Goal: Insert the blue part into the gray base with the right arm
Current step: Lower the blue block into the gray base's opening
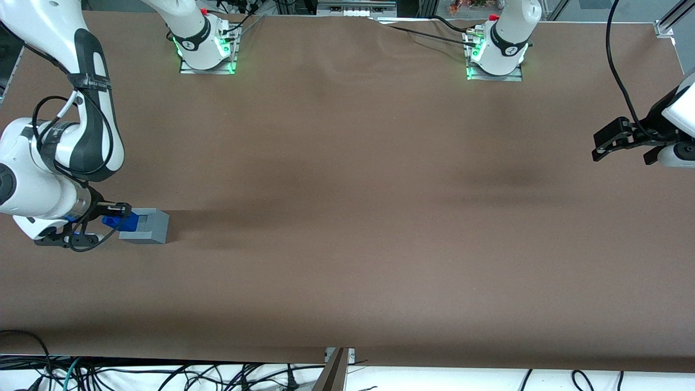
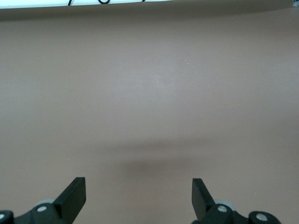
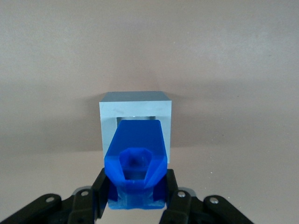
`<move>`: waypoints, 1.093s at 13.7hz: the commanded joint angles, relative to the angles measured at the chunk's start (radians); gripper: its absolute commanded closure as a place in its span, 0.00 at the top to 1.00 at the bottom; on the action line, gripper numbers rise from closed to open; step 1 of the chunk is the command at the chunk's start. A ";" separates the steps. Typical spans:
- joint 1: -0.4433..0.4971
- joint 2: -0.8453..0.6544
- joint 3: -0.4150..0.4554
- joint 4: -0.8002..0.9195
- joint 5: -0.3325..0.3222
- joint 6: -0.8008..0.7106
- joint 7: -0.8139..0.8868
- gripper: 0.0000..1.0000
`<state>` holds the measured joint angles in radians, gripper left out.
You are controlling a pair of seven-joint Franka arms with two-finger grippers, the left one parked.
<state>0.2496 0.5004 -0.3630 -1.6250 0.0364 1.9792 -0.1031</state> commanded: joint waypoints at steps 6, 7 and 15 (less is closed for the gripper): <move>-0.024 0.024 0.001 -0.012 0.039 0.004 -0.086 0.46; -0.024 0.024 0.001 -0.013 0.039 0.004 -0.086 0.46; -0.019 0.049 0.010 -0.013 0.068 0.018 -0.086 0.46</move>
<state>0.2332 0.5342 -0.3619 -1.6281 0.0794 1.9797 -0.1711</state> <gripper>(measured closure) 0.498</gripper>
